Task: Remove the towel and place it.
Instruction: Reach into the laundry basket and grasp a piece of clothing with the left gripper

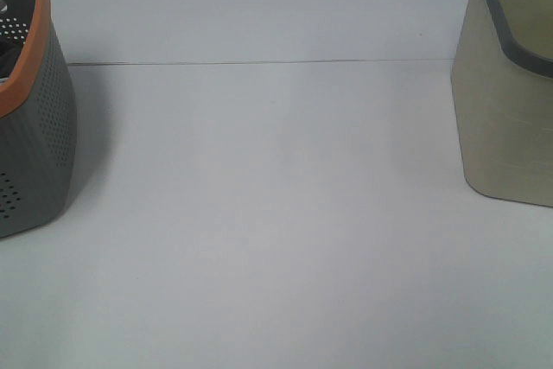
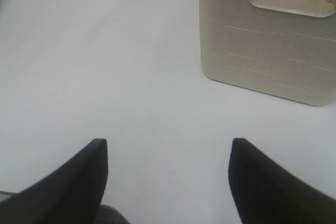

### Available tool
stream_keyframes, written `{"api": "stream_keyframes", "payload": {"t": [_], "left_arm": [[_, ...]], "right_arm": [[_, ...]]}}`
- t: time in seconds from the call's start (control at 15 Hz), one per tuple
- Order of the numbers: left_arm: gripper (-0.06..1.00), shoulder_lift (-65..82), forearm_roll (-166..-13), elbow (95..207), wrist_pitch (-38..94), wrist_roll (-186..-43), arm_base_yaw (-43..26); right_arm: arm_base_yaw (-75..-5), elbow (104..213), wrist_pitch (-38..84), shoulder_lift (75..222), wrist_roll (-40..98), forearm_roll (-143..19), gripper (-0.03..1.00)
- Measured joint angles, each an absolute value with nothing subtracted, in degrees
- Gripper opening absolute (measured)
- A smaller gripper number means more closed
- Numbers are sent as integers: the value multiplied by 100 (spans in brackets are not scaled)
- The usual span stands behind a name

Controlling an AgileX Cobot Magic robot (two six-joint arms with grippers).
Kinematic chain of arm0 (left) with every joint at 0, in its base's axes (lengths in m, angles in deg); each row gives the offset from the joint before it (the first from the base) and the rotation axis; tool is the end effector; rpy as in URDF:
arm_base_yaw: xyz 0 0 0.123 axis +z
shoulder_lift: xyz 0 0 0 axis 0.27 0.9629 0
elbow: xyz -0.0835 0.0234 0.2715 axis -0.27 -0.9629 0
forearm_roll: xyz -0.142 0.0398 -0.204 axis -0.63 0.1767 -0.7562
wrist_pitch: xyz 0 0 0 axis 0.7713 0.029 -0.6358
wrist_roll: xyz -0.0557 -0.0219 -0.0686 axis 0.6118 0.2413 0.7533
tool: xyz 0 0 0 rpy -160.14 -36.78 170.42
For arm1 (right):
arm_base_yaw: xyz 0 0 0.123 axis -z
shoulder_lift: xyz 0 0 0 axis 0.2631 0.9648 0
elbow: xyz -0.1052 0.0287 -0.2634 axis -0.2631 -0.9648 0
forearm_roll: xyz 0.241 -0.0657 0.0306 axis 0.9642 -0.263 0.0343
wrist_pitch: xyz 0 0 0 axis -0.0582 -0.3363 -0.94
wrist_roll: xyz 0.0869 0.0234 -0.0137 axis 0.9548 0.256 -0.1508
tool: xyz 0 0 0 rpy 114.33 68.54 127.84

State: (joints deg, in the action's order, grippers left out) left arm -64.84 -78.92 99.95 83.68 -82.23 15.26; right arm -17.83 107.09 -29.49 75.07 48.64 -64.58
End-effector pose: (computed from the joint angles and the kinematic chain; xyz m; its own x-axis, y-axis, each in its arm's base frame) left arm -0.0048 -0.0035 0.2788 -0.4314 0.0122 -0.9021 0.0459 0.9989 -0.0084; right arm -0.0069 0.0075 0.2771 -0.4574 -0.0371 -0.8885 -0.1280 0.9915 0.0244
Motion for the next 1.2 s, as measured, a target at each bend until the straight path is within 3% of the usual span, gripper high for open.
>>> {"api": "stream_keyframes", "payload": {"t": [0.27, 0.73, 1.2], "left_arm": [[99, -5739, -7932, 10482, 8569, -8263, 1526], [99, -2697, -8218, 12694, 9136, -9111, 1526], [99, 374, -8218, 15221, 9371, -11329, 1526]], "right_arm": [[-1783, 10709, -2949, 7507, 4864, -6458, 66], [-1783, 10709, -2949, 7507, 4864, -6458, 66], [-1783, 10709, -2949, 7507, 4864, -6458, 66]]}}
